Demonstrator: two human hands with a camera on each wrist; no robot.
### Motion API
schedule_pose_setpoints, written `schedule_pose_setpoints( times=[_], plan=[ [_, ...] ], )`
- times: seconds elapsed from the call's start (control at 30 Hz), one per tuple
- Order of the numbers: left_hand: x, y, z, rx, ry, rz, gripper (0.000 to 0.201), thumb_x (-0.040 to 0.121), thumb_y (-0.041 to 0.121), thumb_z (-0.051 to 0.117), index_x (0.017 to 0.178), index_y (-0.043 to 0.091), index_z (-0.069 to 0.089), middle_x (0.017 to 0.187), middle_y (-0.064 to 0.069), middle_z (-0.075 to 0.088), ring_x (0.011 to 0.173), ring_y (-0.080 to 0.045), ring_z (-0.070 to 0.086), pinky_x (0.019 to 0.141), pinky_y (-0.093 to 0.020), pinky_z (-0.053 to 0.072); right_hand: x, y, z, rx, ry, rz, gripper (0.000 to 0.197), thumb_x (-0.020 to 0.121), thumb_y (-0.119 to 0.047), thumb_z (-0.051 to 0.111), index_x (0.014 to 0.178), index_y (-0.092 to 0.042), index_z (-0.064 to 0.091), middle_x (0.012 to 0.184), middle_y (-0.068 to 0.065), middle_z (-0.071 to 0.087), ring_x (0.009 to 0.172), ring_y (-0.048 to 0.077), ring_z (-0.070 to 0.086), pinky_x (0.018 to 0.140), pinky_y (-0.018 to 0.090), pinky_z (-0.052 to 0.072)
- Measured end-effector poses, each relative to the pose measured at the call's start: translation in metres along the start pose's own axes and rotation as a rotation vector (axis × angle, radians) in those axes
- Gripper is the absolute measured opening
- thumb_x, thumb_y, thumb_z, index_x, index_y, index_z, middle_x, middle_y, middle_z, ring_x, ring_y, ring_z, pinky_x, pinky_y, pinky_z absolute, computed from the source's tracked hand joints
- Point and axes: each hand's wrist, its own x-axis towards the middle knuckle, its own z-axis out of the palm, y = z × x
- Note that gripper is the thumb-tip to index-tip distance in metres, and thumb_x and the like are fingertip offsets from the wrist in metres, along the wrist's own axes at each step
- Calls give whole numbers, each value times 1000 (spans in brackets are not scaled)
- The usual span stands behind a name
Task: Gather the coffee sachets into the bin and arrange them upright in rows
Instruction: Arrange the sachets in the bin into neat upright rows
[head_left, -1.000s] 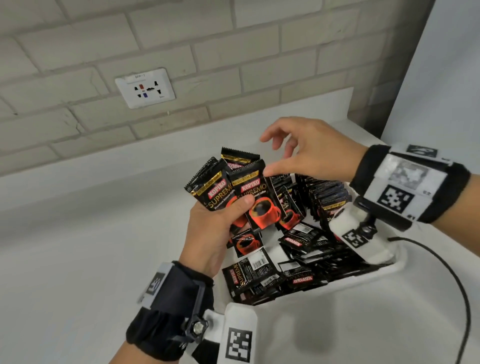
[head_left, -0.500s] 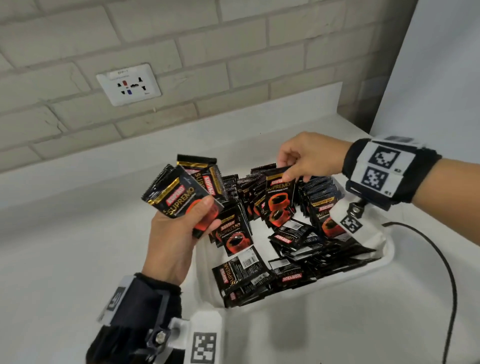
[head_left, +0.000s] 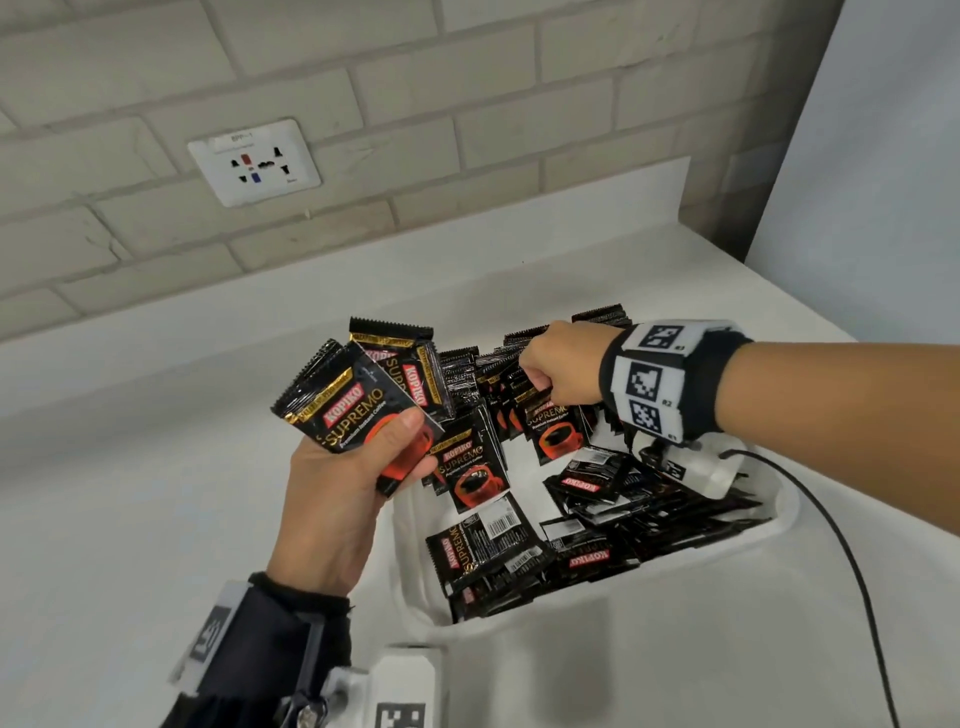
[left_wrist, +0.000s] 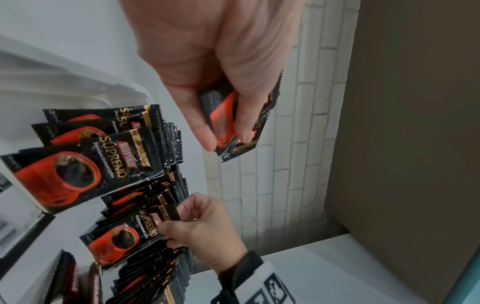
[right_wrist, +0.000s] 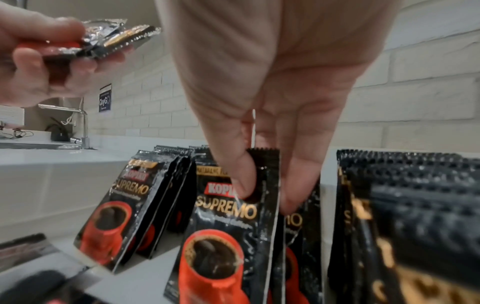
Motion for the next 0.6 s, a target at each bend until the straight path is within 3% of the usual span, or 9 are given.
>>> schedule_pose_setpoints(
  times=[0.13, 0.2, 0.33, 0.43, 0.53, 0.6],
  plan=[
    [1, -2, 1, -1, 6, -30, 25, 65, 8, 66, 88, 18, 64, 75, 5, 73, 68, -10, 70, 56, -23, 57, -1, 4, 0, 8, 17, 12, 14, 85, -6, 57, 96, -15, 56, 86, -3, 49, 82, 17, 52, 58, 20, 38],
    [1, -2, 2, 6, 0, -59, 23, 67, 7, 66, 87, 17, 65, 75, 4, 73, 68, -10, 70, 55, -23, 57, -2, 6, -5, -3, 24, 32, 17, 85, -9, 59, 101, -14, 57, 90, -2, 51, 82, 16, 52, 56, 19, 38],
    [2, -2, 8, 11, -20, -121, 28, 60, 9, 68, 87, 16, 65, 74, 3, 73, 66, -9, 70, 51, -20, 55, -14, 6, -27, 42, 174, 48, 20, 90, -11, 53, 108, -15, 58, 98, -1, 55, 84, 15, 49, 72, 24, 38],
    [2, -3, 15, 26, -45, -152, 28, 62, 7, 70, 88, 16, 65, 73, 3, 73, 66, -9, 70, 49, -19, 54, -27, -7, -43, 326, 307, -5, 11, 91, -19, 53, 100, -17, 59, 96, -3, 58, 79, 9, 55, 69, 19, 41],
    [0, -3, 23, 47, -85, -172, 29, 61, 8, 71, 88, 16, 66, 72, 4, 73, 64, -8, 69, 48, -19, 53, -37, -27, -45, 834, 236, -44, 24, 85, -32, 62, 102, -18, 55, 91, -1, 62, 71, 7, 61, 58, 18, 53],
    [-2, -3, 27, 47, -112, -180, 26, 64, 6, 70, 87, 17, 66, 71, 3, 73, 63, -8, 69, 47, -20, 53, -37, -32, -39, 975, 173, -53, 30, 81, -26, 68, 104, -18, 51, 93, 4, 64, 69, 10, 64, 57, 21, 55]
  ],
)
